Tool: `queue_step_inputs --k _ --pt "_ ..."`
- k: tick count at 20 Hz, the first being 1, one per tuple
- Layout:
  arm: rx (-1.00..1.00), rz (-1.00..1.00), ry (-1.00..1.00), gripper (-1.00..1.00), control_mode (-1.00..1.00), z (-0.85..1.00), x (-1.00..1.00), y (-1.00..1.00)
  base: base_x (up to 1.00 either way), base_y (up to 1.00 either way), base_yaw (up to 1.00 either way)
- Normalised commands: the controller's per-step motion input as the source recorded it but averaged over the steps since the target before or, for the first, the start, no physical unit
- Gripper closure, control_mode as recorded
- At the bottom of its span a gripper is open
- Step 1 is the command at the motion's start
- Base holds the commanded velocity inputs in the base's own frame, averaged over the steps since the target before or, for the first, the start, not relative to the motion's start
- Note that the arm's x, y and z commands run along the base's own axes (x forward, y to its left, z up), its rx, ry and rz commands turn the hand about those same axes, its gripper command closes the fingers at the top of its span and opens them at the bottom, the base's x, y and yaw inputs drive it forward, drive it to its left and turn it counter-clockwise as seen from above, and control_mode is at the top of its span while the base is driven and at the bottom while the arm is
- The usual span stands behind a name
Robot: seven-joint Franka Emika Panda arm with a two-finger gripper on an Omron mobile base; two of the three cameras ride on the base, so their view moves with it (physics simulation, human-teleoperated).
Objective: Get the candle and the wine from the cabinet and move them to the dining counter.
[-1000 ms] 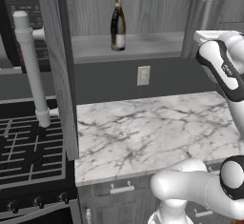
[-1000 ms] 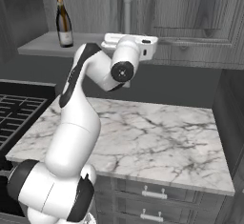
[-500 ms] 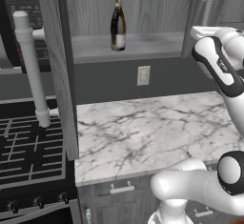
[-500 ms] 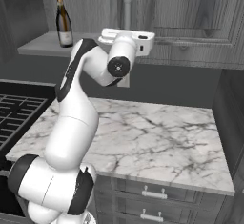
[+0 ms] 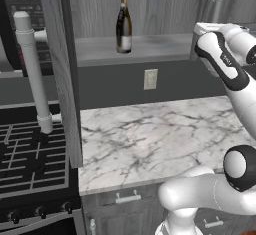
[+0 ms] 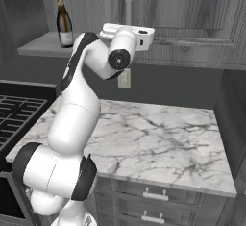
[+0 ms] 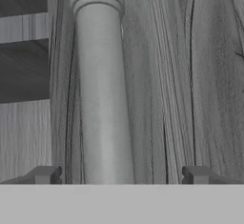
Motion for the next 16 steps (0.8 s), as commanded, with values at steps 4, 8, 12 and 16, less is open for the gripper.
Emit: queue_step_inputs --k 4,8,12,16 --pt "0.00 0.00 0.01 1.00 -1.00 -0.09 0.39 0.23 0.00 0.00 0.00" --pt "-0.01 0.00 0.05 1.00 -1.00 -0.07 0.14 0.11 0.00 0.00 0.00" --pt "-0.02 0.00 0.04 1.00 -1.00 -0.05 0.00 0.02 0.00 0.00 0.00" --pt "0.00 0.06 0.05 1.00 -1.00 -0.08 -0.07 -0.07 0.00 0.00 0.00"
